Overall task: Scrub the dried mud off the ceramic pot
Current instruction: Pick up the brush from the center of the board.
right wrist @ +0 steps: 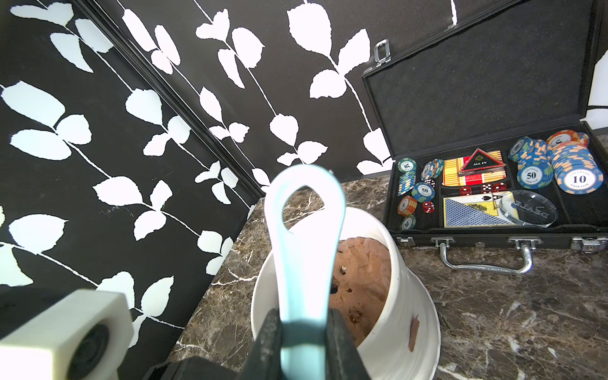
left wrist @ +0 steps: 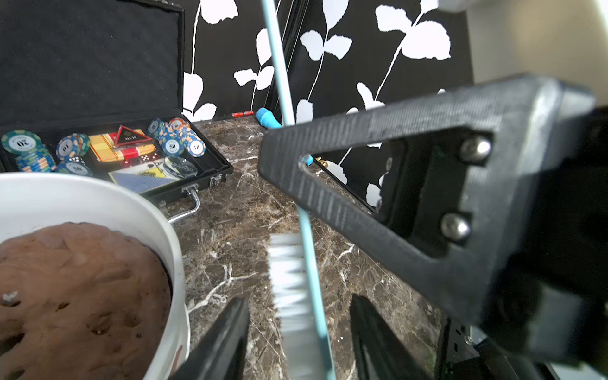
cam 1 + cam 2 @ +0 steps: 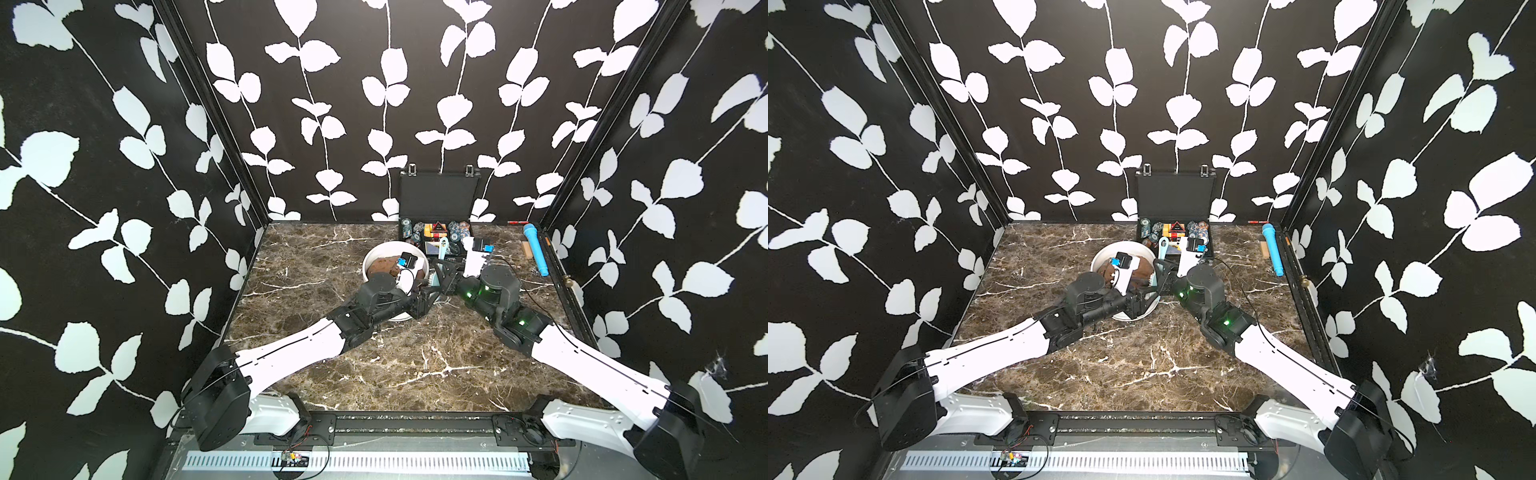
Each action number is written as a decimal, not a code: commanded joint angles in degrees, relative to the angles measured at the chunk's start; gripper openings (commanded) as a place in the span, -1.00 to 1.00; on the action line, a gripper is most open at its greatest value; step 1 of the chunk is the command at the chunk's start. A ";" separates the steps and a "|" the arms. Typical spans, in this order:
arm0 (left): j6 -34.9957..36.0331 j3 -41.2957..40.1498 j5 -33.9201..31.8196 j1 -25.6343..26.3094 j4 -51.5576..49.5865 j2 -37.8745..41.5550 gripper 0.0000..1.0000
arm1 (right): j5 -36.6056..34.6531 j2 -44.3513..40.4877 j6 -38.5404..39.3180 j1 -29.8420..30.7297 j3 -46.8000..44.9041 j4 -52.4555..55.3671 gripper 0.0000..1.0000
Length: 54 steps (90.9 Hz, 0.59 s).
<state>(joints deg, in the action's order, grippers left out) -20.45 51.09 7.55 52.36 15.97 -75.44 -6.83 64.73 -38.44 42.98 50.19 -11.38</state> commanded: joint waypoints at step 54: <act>11.04 5.94 -1.41 0.69 -14.01 1.62 -0.87 | -2.49 -4.19 4.44 1.01 -1.02 1.48 0.09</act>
<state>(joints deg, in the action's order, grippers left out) -14.68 54.74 6.55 52.95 7.33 -75.83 -8.38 62.48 -38.06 43.57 48.73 -11.73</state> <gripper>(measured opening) 0.149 0.508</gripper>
